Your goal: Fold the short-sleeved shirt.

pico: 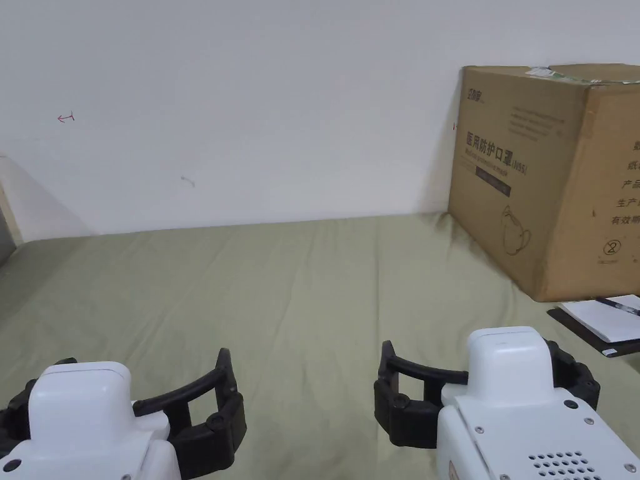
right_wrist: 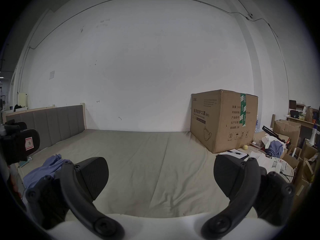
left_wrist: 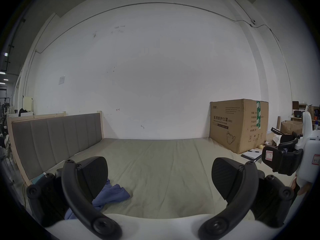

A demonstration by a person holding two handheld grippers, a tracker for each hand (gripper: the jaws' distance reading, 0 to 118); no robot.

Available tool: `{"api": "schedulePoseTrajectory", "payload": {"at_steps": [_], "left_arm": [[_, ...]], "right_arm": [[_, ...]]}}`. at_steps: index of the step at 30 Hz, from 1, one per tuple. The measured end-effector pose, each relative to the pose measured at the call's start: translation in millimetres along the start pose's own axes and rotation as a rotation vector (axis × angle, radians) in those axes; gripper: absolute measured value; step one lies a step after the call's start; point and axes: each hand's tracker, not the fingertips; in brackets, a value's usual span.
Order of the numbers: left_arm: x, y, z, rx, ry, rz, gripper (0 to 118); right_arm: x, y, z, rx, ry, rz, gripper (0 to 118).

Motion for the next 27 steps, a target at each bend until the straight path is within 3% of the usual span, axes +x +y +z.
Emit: {"api": "schedulePoseTrajectory", "payload": {"at_steps": [6, 8, 11, 13, 15, 16, 18, 20, 23, 27], "left_arm": [[0.1, -0.4, -0.3, -0.002, -0.005, 0.002, 117], [-3.6, 0.2, 0.9, 0.006, -0.053, 0.082, 117], [-23.9, -2.4, -1.6, 0.015, -0.16, 0.462, 117], [-40.9, -12.8, -9.4, -0.02, -0.216, 0.832, 117], [-52.4, -30.2, -16.7, -0.041, -0.231, 1.105, 117], [-56.0, -39.5, -18.7, -0.047, -0.219, 1.169, 117], [-60.0, -52.2, -20.7, -0.079, -0.149, 1.218, 117], [-60.1, -59.1, -22.8, -0.113, -0.053, 1.141, 117], [-58.9, -51.1, -24.9, -0.182, 0.016, 0.971, 117], [-38.2, -12.0, -15.7, -0.106, -0.018, 0.47, 117]], "right_arm": [[-1.5, 2.1, 2.1, 0.007, -0.005, 0.008, 118], [-5.9, 8.1, 8.0, 0.049, -0.041, 0.08, 118], [-22.2, 11.8, 14.5, 0.117, -0.097, 0.31, 118], [-37.5, 8.1, 14.5, 0.102, -0.128, 0.532, 118], [-49.9, -0.7, 15.0, 0.068, -0.106, 0.745, 118], [-54.3, -6.2, 15.5, 0.047, -0.074, 0.839, 118], [-61.7, -15.5, 13.3, -0.002, -0.053, 0.936, 118], [-64.2, -19.5, 10.6, -0.013, -0.027, 0.878, 118], [-58.5, -13.0, 6.8, -0.052, 0.045, 0.674, 118], [-36.2, 4.8, 3.2, -0.006, 0.006, 0.228, 118]]}}
